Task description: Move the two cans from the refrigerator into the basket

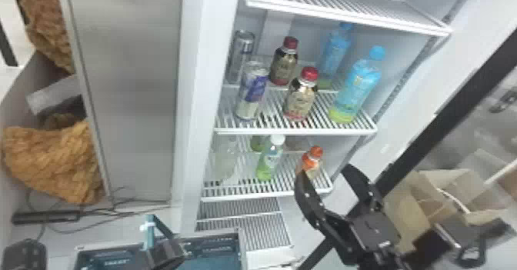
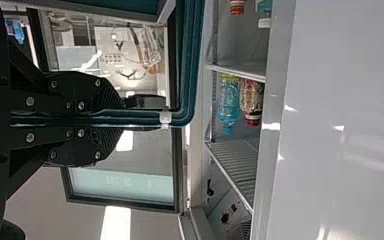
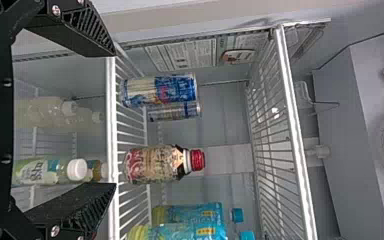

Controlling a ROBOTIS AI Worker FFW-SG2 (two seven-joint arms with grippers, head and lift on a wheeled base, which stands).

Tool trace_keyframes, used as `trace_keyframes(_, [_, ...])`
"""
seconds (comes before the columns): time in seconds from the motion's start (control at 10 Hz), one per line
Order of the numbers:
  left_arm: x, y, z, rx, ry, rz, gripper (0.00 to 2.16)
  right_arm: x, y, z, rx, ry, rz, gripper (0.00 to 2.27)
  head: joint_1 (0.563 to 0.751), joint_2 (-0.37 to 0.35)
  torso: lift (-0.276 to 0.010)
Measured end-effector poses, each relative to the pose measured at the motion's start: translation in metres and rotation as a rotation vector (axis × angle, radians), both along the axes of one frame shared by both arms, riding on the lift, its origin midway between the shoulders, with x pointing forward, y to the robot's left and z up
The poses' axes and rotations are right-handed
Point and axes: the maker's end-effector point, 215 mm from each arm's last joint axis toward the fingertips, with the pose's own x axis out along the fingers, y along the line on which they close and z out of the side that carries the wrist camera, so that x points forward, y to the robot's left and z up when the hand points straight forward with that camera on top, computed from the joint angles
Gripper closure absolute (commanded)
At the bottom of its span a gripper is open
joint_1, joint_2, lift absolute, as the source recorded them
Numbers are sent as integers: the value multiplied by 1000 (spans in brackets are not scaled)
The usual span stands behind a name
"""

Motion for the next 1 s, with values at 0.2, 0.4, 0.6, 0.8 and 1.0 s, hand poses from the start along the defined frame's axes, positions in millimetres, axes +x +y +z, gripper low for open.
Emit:
trace_keyframes(0.2, [-1, 0, -1, 1, 2, 0, 1191, 20, 6, -1, -5, -1, 11, 111, 695, -350, -31])
trace_keyframes(0.4, [-1, 1, -1, 3, 1, -3, 1191, 41, 7, 0, -13, -2, 7, 111, 695, -350, -31])
trace_keyframes(0.6, [-1, 1, -1, 4, 1, -5, 1191, 62, 9, 3, -13, -12, -3, 111, 695, -346, -31])
trace_keyframes(0.8, [-1, 1, -1, 5, 0, -7, 1191, 84, 11, 4, -11, -23, -4, 110, 695, -334, -31])
trace_keyframes(1.0, [-2, 0, -1, 6, -1, -10, 1191, 107, 17, 4, -4, -27, 9, 105, 695, -315, -31])
